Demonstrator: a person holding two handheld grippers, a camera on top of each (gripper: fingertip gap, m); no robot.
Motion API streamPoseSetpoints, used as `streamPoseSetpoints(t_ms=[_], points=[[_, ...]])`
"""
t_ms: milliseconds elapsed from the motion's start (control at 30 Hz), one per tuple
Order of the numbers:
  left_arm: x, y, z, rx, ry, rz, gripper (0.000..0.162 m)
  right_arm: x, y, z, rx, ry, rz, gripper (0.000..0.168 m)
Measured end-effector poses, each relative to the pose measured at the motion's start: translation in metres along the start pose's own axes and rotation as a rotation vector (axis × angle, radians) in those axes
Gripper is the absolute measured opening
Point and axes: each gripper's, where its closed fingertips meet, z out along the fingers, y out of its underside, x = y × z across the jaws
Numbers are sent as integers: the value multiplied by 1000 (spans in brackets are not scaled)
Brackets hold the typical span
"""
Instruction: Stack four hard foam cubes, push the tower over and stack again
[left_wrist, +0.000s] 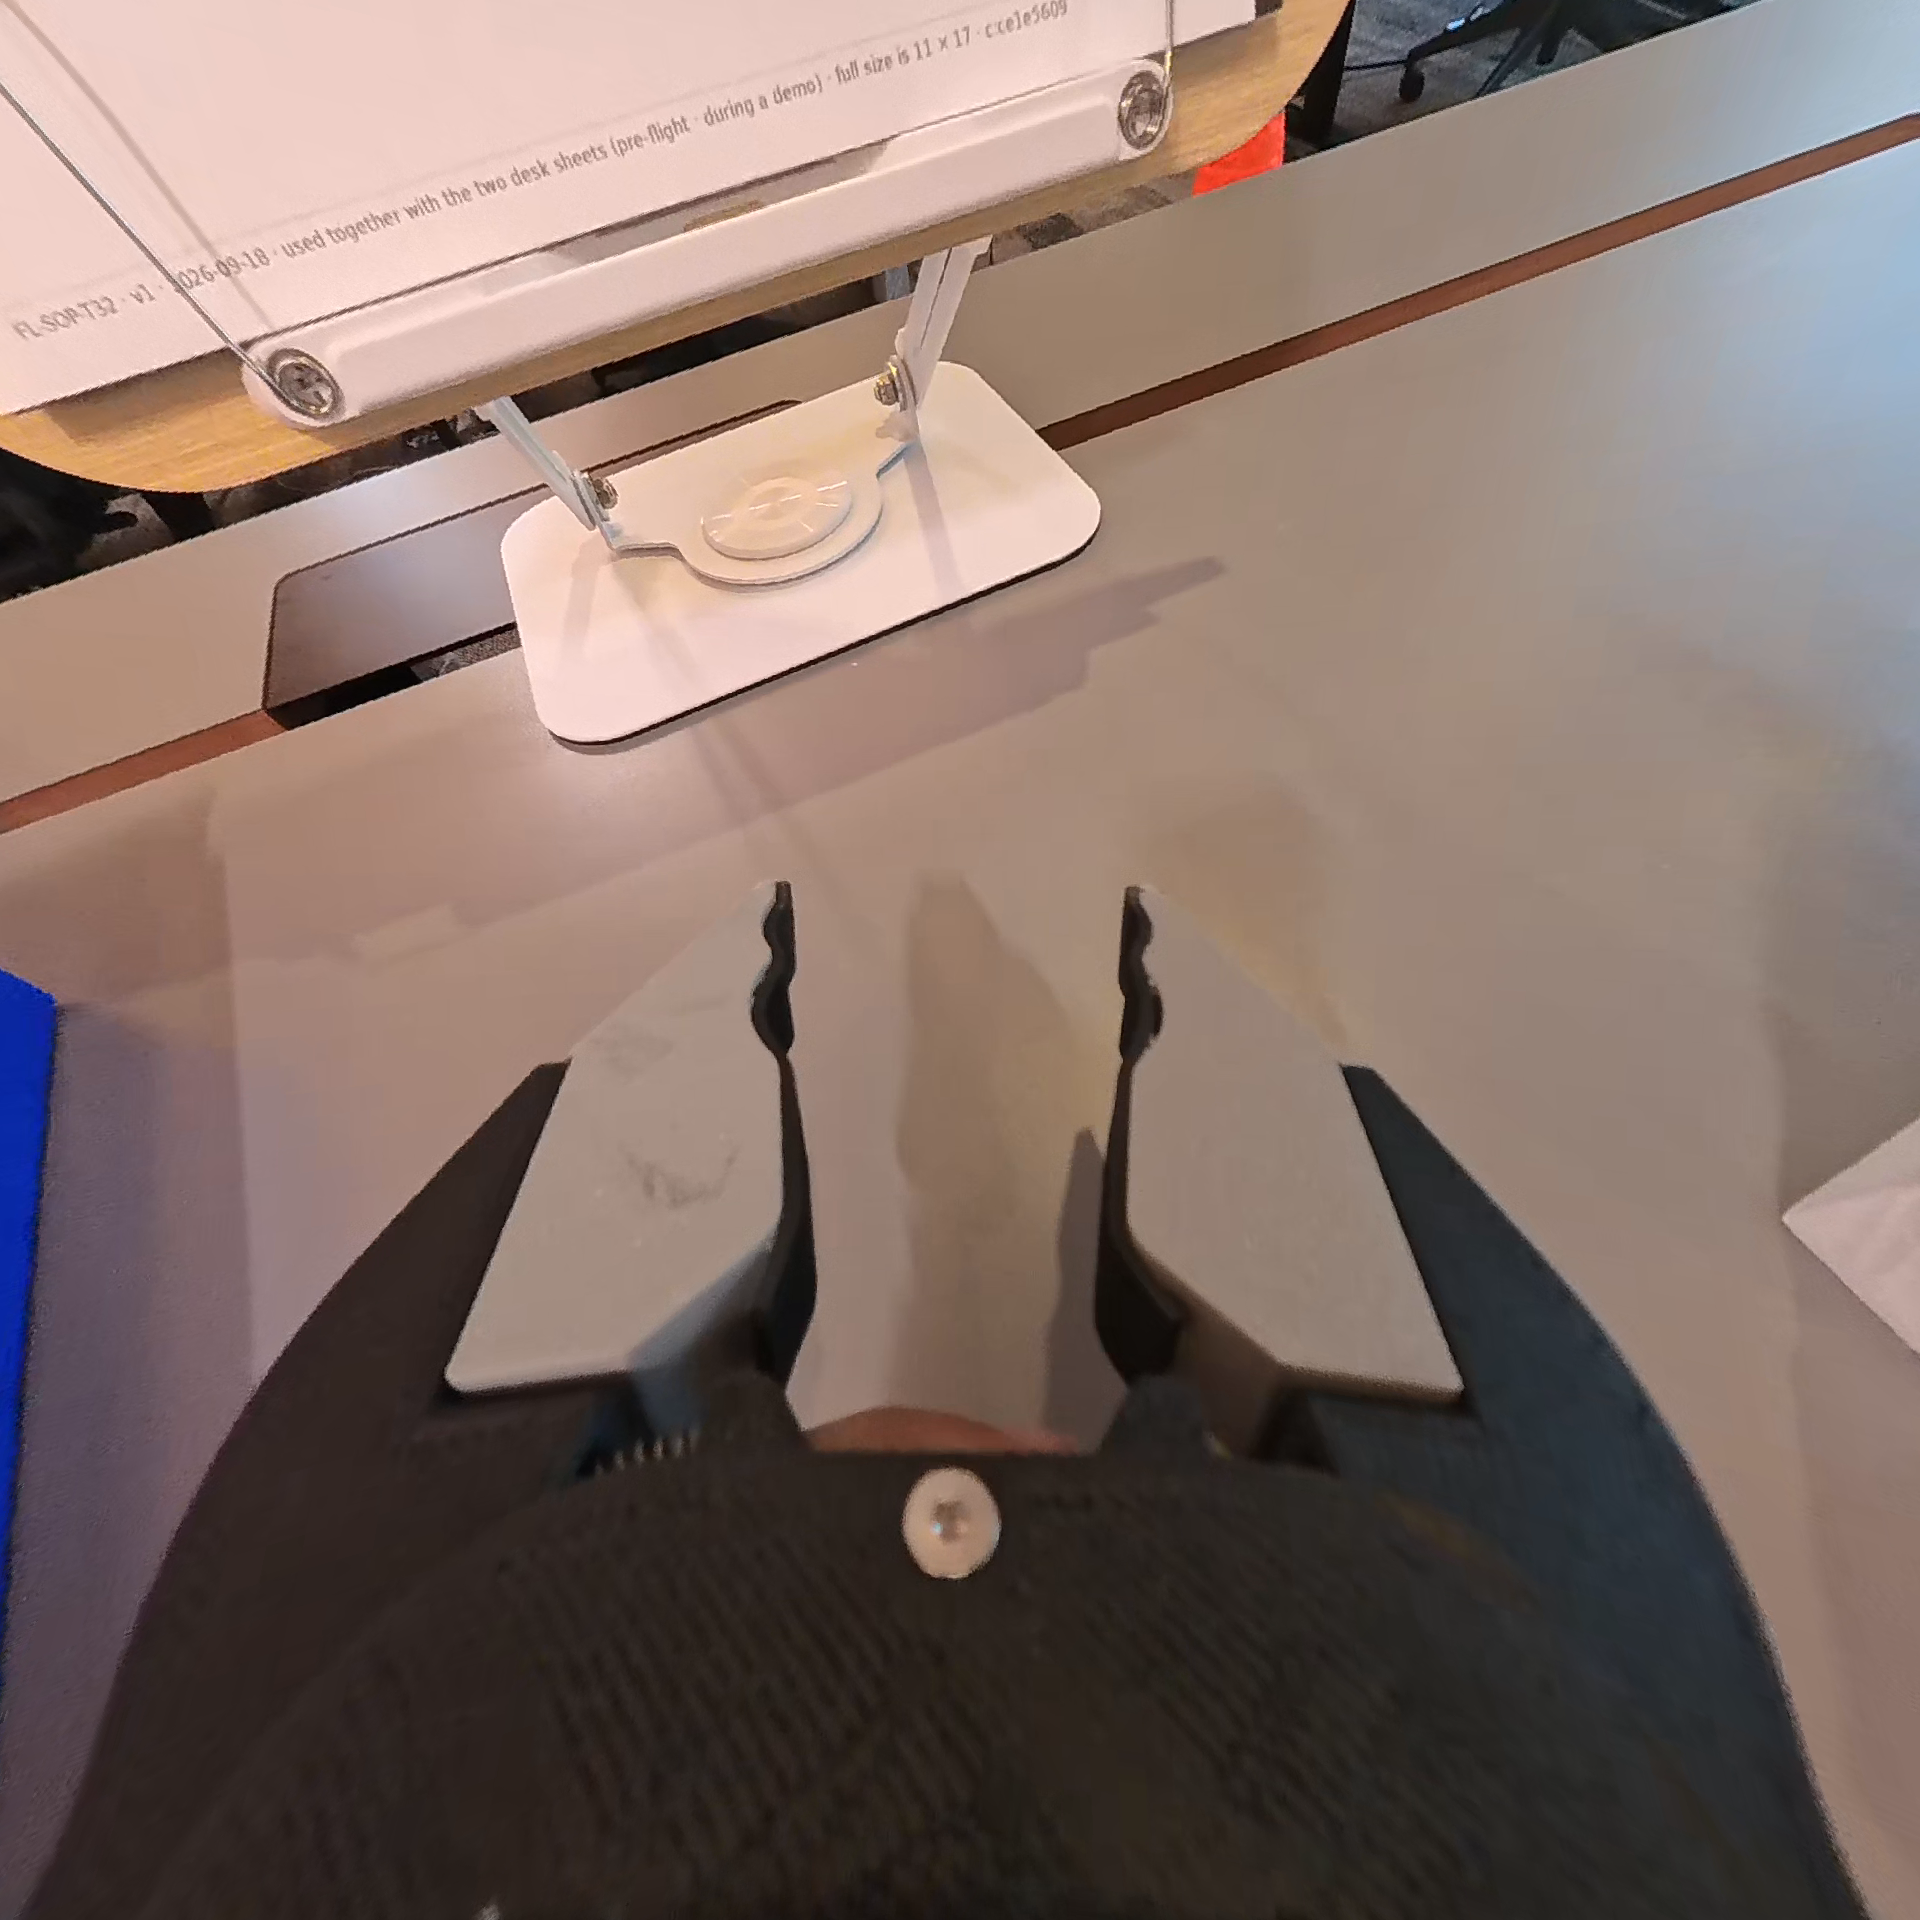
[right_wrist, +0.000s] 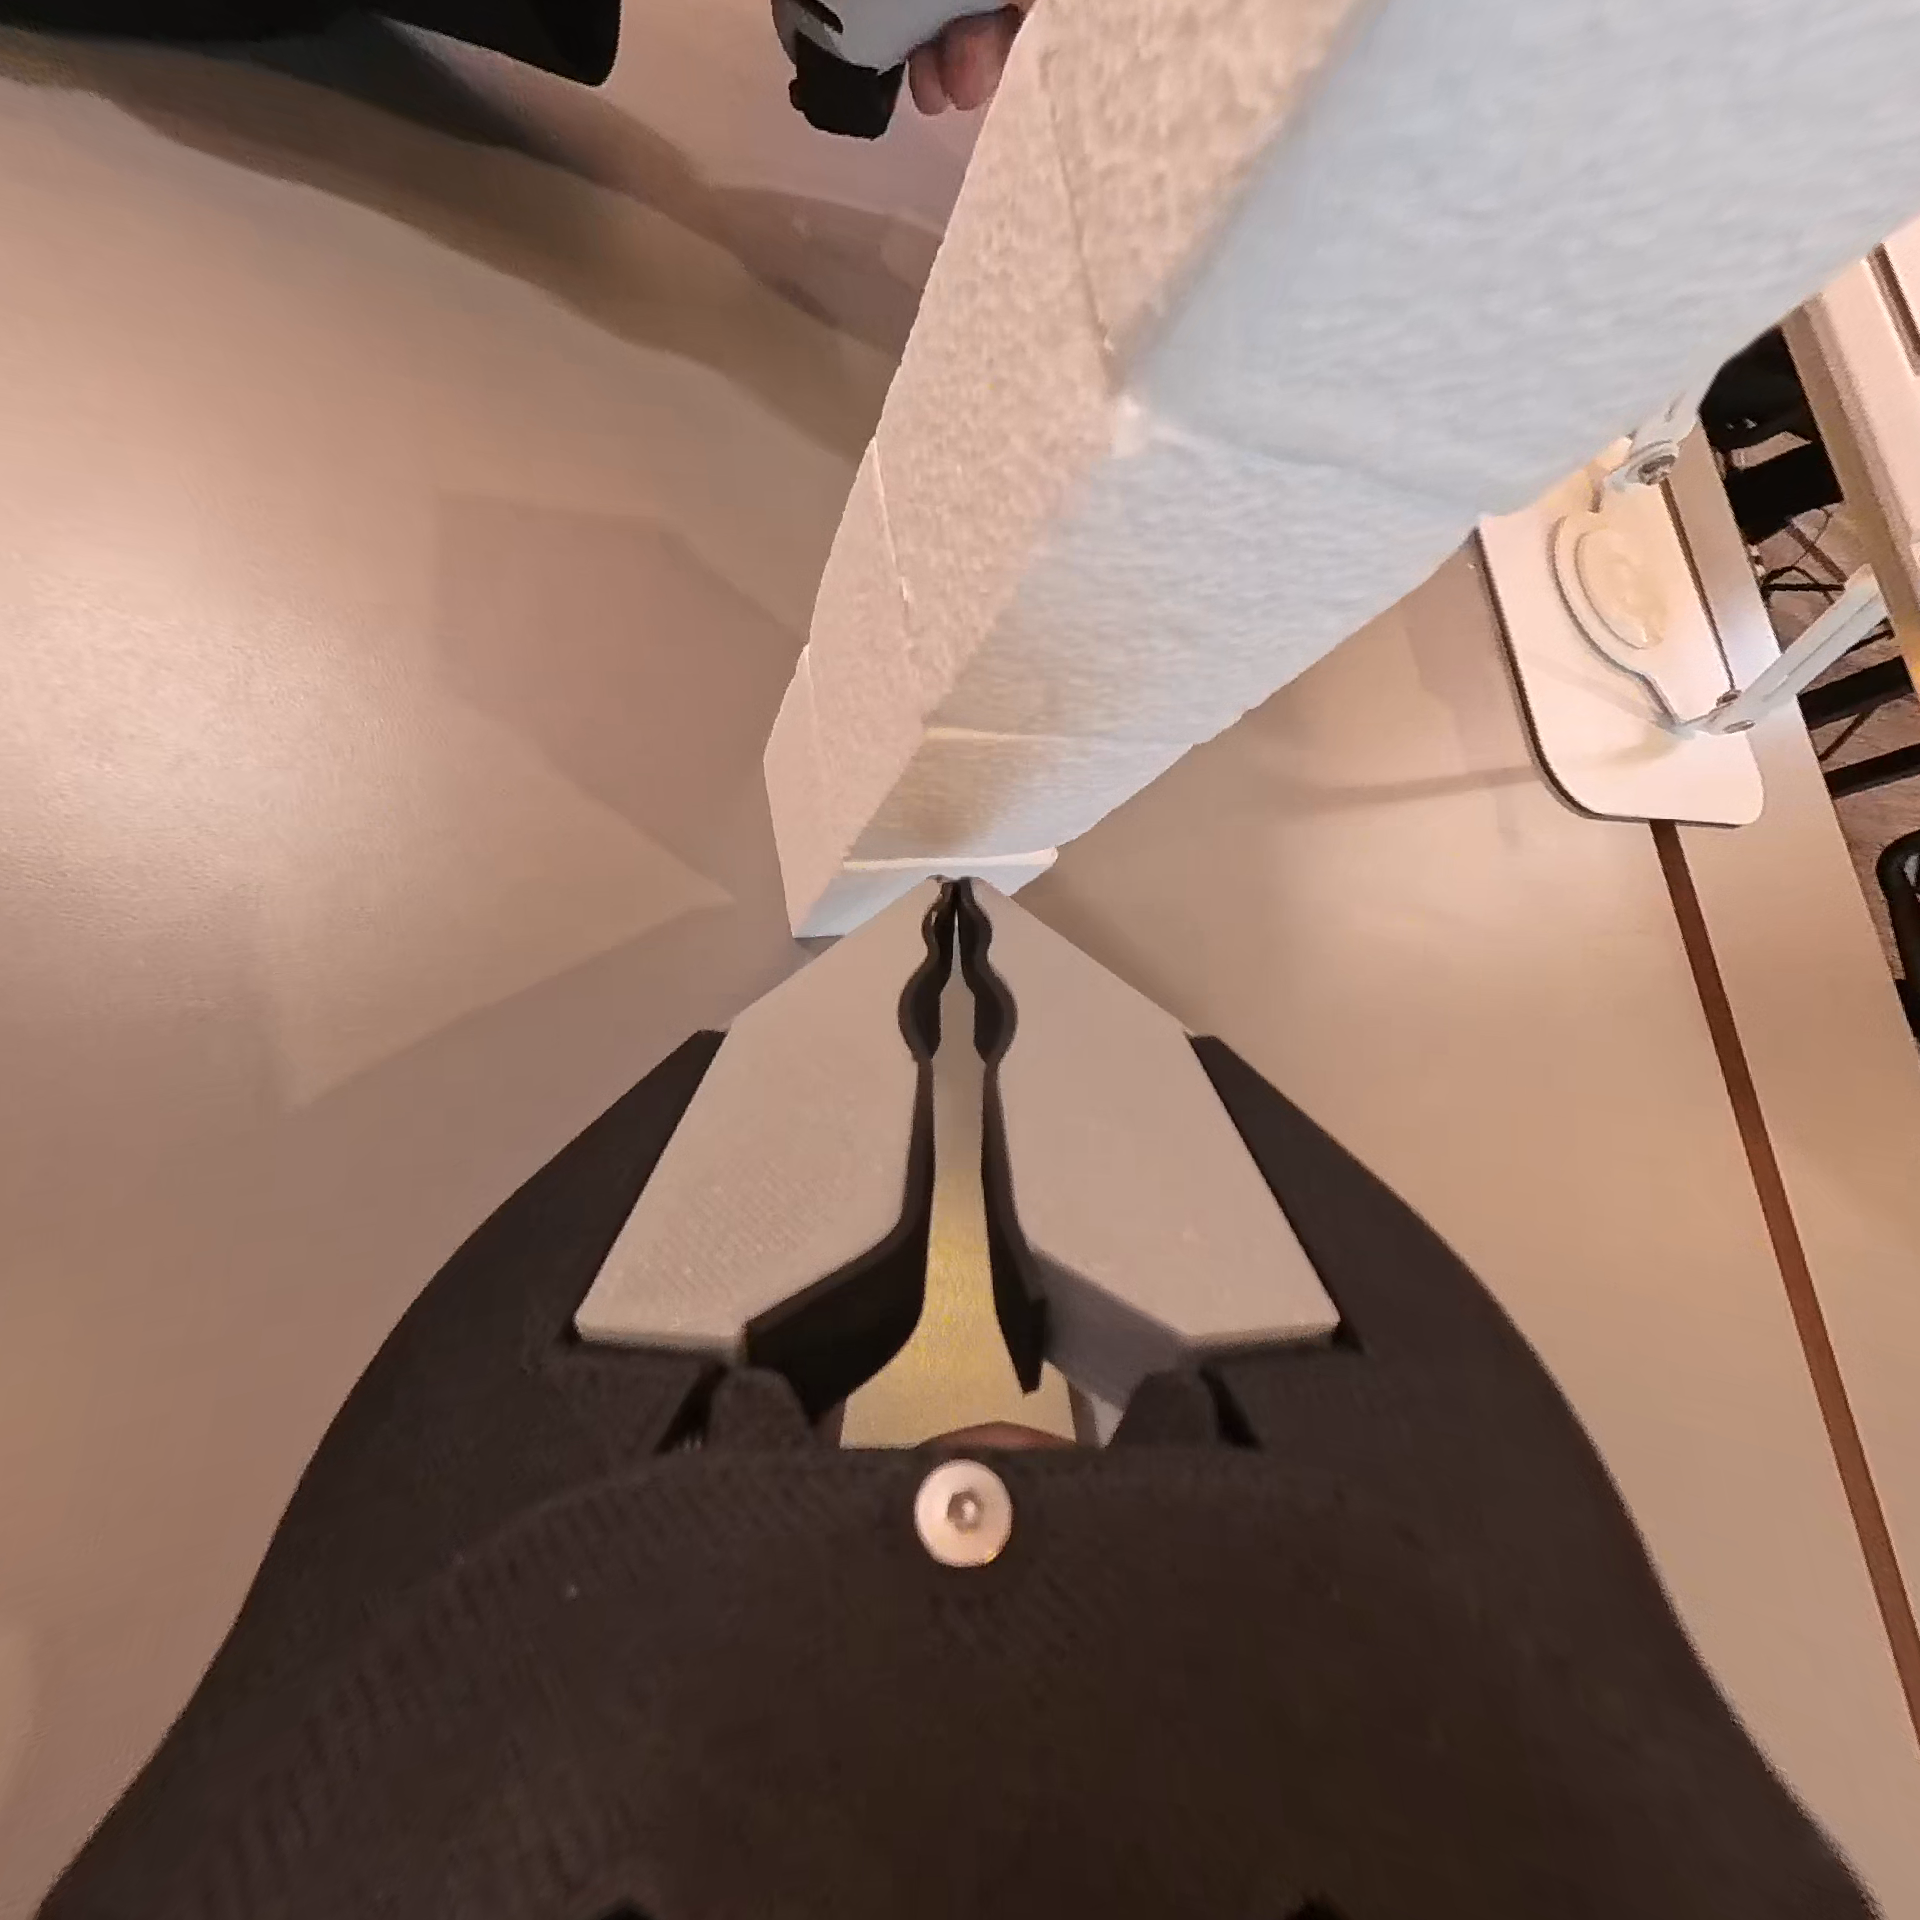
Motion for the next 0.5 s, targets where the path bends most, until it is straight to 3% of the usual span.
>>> streamPoseSetpoints(t_ms=[300, 500], points=[[2, -4, -4, 13, 19, 3, 61, -1, -5, 1, 17, 5, 2, 0], [34, 3, -14, -48, 185, 113, 46, -1, -8, 0, 28, 6, 2, 0]])
